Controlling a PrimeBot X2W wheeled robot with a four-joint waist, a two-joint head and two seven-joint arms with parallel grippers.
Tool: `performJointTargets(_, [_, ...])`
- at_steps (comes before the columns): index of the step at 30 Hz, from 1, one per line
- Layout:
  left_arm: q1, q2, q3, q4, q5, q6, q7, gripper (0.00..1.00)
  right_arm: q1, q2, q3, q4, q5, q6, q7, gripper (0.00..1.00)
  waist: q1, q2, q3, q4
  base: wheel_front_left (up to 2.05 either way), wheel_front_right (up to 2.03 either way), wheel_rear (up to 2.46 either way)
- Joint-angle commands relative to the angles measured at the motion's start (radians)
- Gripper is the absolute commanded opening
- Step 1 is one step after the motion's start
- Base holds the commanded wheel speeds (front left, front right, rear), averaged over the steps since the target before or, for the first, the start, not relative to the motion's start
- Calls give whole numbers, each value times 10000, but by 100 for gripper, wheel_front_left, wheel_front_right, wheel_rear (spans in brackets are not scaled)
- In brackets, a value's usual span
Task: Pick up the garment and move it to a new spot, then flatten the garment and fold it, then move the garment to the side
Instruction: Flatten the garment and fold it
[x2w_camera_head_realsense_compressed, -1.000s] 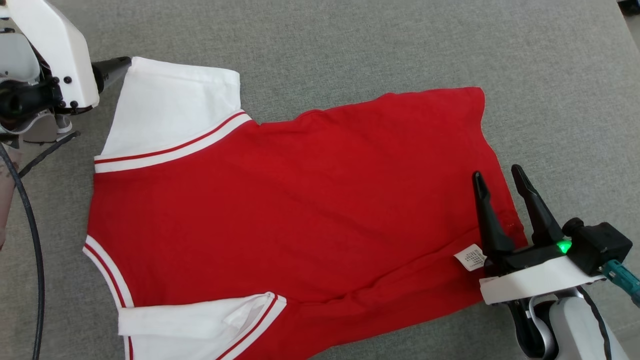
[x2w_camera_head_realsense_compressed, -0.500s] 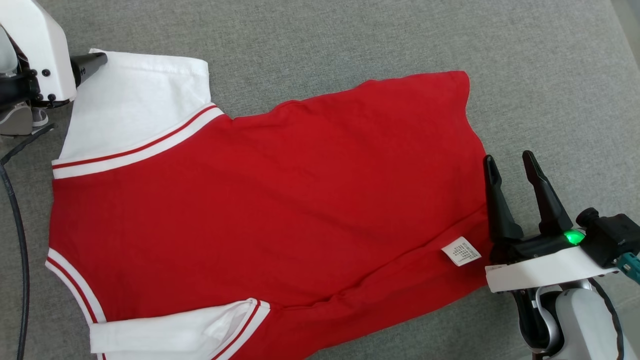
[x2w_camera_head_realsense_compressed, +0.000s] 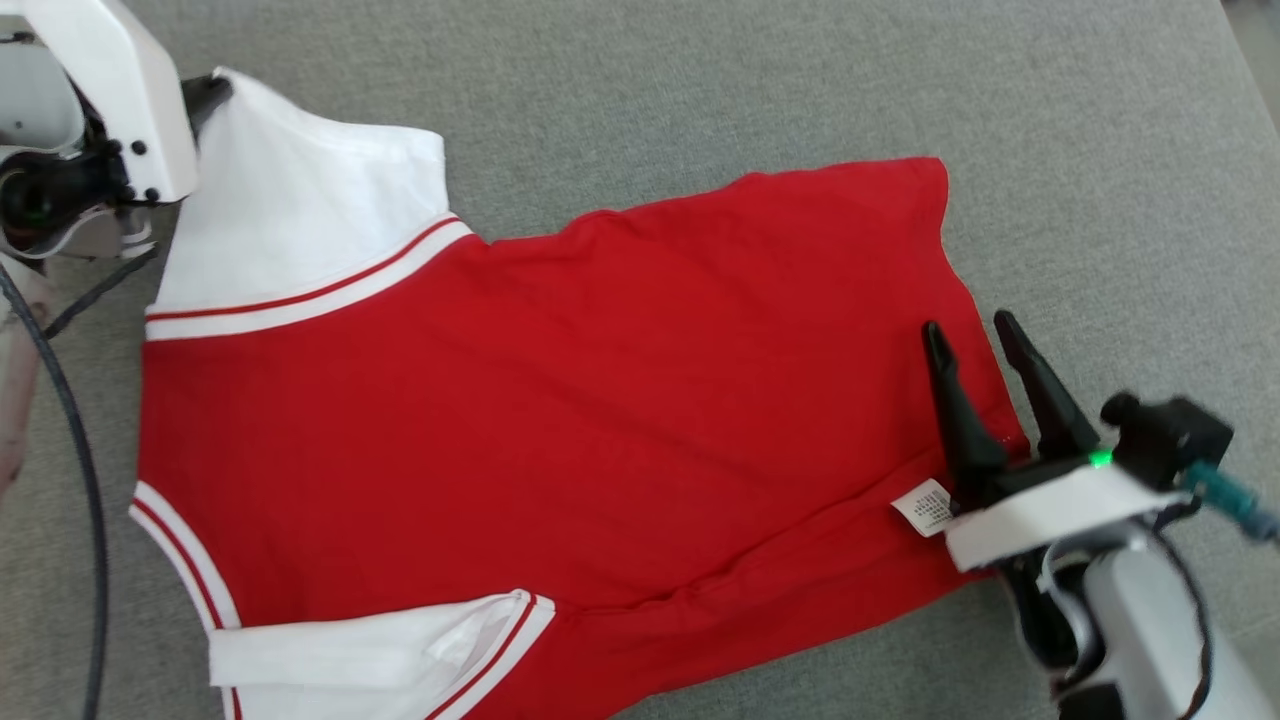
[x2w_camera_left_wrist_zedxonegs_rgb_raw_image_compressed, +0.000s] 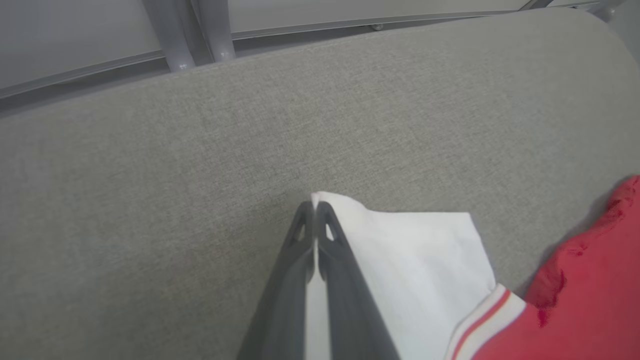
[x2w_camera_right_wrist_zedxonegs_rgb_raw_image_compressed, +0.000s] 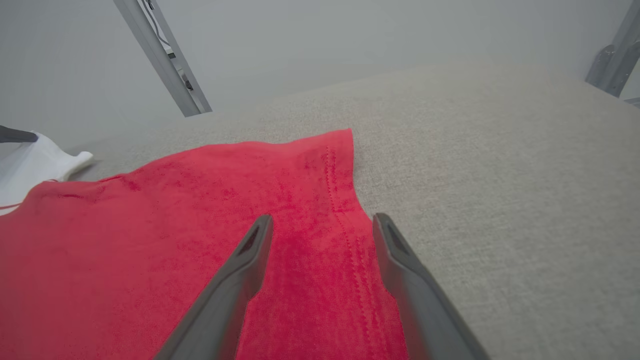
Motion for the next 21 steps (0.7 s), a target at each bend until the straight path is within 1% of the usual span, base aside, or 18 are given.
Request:
performJointTargets(1, [270,-77,23,-36,-106,-120,-366,0,-569,-318,-57,194,481,-5,436,100,0,0,-265,214,0,0,0])
performJointTargets(4, [464,-151,-40,-95,-241,-225,-823,0,-1394,-762,-23,559,1190,-3,1834,100,0,0,-506,387,0,0,0])
performJointTargets(8, [632,-181,-247,-204,-364,-296,-1022,0,-2655,-1338,150,949,2568,-3,4794,100,0,0,-706,669,0,0,0])
performJointTargets(10, [625,-200,-343,-262,-426,-301,-1070,0,-3209,-1696,157,1192,2914,-3,6205,100,0,0,-751,838,0,0,0])
performJointTargets(13, [500,-246,-523,-374,-507,-313,-1111,0,-4082,-2027,56,1698,2855,-3,7946,100,0,0,-733,1079,0,0,0])
performJointTargets(14, [500,-246,-523,-374,-507,-313,-1111,0,-4082,-2027,56,1698,2855,-3,7946,100,0,0,-733,1079,0,0,0])
performJointTargets(18, [400,-259,-787,-646,-681,-318,-1168,0,-5095,-2119,-57,2458,2408,-3,9531,100,0,0,-676,1341,0,0,0])
performJointTargets(21, [343,-210,-995,-815,-840,-320,-1180,0,-5744,-2040,-36,3055,1966,-3,10275,100,0,0,-612,1497,0,0,0])
